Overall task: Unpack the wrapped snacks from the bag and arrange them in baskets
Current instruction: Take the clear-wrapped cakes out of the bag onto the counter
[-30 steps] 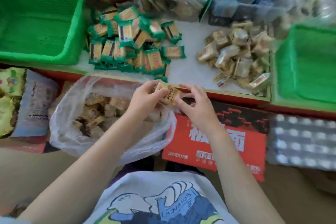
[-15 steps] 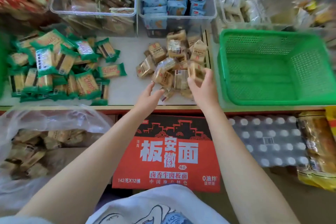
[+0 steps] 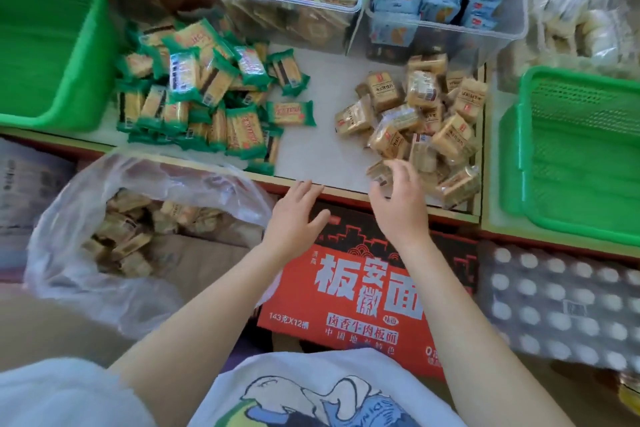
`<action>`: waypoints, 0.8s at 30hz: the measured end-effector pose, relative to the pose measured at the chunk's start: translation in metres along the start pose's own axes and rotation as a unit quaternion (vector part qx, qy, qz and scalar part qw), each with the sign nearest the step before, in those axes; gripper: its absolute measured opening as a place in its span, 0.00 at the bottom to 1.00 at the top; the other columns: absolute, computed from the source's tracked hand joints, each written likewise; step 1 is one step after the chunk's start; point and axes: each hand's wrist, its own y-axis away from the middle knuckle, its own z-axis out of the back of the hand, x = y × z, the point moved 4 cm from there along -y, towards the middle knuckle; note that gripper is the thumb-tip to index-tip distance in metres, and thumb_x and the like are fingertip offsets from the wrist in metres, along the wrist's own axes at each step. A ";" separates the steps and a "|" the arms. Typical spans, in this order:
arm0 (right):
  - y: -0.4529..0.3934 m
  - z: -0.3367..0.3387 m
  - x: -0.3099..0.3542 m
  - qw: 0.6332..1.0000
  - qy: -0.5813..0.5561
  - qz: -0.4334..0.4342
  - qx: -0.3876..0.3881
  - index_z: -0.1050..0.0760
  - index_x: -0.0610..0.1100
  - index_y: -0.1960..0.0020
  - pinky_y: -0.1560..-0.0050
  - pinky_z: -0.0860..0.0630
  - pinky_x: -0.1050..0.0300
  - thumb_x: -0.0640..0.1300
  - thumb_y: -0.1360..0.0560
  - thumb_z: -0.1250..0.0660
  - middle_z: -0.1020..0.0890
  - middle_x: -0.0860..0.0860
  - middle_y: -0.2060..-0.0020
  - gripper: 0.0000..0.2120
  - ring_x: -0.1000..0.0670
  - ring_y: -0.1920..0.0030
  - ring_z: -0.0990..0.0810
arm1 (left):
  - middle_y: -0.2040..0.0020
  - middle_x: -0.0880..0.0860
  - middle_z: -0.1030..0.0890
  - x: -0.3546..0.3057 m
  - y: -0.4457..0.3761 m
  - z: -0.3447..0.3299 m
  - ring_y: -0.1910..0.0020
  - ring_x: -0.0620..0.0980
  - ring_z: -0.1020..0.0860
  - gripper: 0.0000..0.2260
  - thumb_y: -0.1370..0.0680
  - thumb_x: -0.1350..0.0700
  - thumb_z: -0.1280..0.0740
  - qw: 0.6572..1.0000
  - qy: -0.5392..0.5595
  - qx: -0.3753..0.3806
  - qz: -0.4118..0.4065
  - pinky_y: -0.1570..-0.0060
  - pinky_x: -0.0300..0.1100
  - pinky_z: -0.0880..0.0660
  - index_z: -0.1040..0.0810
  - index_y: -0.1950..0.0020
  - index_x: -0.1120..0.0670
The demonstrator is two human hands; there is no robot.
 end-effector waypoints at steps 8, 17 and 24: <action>0.060 -0.191 0.137 0.954 -0.107 0.012 0.280 0.22 0.44 0.40 0.45 0.27 0.56 0.43 0.20 0.37 0.20 0.51 0.48 0.10 0.51 0.47 0.22 | 0.19 0.57 0.41 0.211 0.118 0.078 0.20 0.57 0.47 0.28 0.22 0.49 0.38 0.959 -0.075 -0.192 0.195 0.23 0.58 0.51 0.34 0.22 0.54; 0.068 -0.375 0.179 0.790 -0.343 -0.448 0.240 0.32 0.42 0.31 0.39 0.21 0.44 0.45 0.24 0.26 0.26 0.47 0.36 0.26 0.46 0.42 0.25 | 0.18 0.55 0.61 0.344 0.173 0.103 0.20 0.58 0.65 0.33 0.19 0.42 0.42 0.947 -0.099 -0.058 0.300 0.23 0.59 0.62 0.55 0.18 0.44; 0.072 -0.390 0.185 0.779 -0.380 -0.466 0.176 0.28 0.40 0.35 0.65 0.21 0.58 0.44 0.24 0.26 0.16 0.45 0.54 0.21 0.50 0.61 0.17 | 0.17 0.50 0.59 0.343 0.170 0.121 0.19 0.51 0.62 0.32 0.18 0.43 0.40 0.965 0.026 -0.077 0.250 0.22 0.59 0.57 0.53 0.18 0.41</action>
